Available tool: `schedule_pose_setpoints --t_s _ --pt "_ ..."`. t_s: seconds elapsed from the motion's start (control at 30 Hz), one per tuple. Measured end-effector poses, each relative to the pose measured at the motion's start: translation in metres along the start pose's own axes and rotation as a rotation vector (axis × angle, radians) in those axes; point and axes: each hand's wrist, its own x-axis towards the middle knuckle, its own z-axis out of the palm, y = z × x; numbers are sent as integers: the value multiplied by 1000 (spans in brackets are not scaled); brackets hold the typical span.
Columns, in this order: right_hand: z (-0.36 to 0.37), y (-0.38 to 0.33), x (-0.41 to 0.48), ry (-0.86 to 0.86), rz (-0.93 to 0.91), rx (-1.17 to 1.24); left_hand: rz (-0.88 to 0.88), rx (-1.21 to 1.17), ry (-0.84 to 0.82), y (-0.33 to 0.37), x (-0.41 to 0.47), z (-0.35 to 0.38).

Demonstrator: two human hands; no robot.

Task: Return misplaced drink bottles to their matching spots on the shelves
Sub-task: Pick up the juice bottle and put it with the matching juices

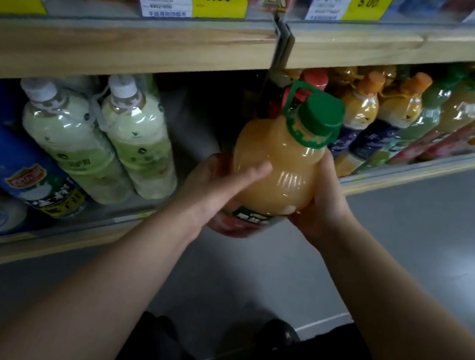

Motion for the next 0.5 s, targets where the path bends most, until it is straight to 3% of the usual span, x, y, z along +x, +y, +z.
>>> schedule_pose_setpoints --t_s 0.1,0.2,0.37,0.5 --pt "-25 -4 -17 123 2 -81 41 89 -109 -3 2 26" --pt "-54 -5 -38 159 -54 -149 105 15 -198 -6 4 56" --pt "-101 4 -73 183 -139 -332 29 -190 -217 2 23 105" --pt "-117 27 -75 316 -174 -352 -44 -142 -319 -7 31 130"
